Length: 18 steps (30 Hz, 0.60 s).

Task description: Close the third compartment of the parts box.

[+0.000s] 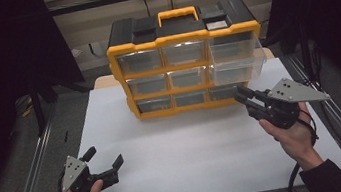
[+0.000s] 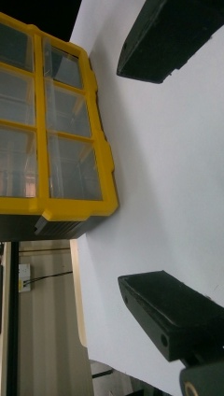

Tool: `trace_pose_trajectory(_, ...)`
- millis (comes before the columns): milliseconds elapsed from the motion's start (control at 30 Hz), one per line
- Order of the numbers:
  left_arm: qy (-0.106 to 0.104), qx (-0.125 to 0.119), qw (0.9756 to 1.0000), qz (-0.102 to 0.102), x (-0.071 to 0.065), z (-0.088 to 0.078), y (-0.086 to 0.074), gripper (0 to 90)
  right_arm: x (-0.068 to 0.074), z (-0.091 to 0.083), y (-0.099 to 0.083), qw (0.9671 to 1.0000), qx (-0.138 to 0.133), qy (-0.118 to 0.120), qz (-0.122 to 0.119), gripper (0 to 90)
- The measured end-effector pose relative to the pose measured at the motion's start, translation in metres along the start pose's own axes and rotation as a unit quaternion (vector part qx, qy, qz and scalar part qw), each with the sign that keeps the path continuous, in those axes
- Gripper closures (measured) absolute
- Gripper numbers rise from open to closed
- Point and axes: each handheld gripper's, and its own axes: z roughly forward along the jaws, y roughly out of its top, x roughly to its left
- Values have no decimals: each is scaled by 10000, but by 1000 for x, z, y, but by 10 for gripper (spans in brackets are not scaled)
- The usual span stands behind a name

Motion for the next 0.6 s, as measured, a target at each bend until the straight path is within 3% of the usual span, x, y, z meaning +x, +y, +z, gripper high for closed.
trace_pose_trajectory(200, -27, 4, 10000, 16, 0, 0, 0, 23, -1, 3, 7, 10000, -6, -3, -38, 899)
trace_pose_trajectory(600, -20, 2, 10000, 20, 0, 0, 0, 23, -8, 15, 12, 9994, -318, -134, 16, 900)
